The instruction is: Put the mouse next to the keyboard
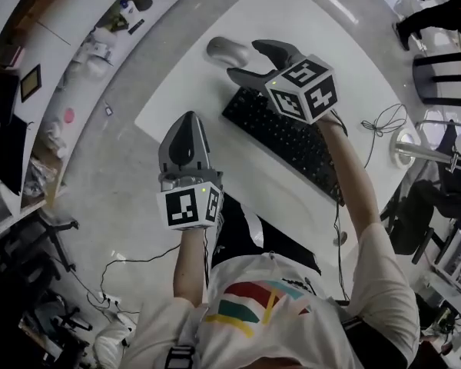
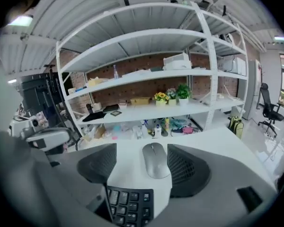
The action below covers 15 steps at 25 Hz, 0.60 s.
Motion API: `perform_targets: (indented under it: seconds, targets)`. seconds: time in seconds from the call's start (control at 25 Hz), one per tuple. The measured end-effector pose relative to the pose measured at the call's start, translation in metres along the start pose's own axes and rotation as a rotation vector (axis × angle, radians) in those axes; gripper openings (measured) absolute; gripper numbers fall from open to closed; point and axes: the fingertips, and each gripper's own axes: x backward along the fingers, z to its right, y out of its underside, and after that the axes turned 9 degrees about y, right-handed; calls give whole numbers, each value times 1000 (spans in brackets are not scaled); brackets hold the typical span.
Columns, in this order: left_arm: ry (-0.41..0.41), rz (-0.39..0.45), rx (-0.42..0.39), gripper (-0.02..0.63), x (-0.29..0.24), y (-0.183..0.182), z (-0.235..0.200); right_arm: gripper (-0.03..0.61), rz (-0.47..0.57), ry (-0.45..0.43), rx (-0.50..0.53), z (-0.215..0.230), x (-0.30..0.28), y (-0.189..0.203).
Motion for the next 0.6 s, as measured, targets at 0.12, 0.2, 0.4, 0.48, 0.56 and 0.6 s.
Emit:
perform_targets:
  seconds: [0.12, 0.2, 0.4, 0.48, 0.56, 0.6]
  targets:
    - [-3, -23, 13, 44, -6, 13, -5, 318, -107, -18, 77, 9, -38, 16]
    - [-3, -36, 18, 44, -11, 20, -7, 318, -164, -41, 93, 12, -57, 26]
    - [-9, -71, 50, 44, -20, 41, -16, 318, -255, -36, 153, 20, -93, 44]
    - [-10, -69, 56, 44, -24, 42, -19, 318, -280, -47, 188, 20, -102, 48]
    - [-15, -57, 64, 44, -27, 42, -22, 318, -290, -58, 201, 20, -106, 48]
    - [-17, -55, 70, 44, -28, 42, -24, 318, -296, -61, 200, 20, -107, 47]
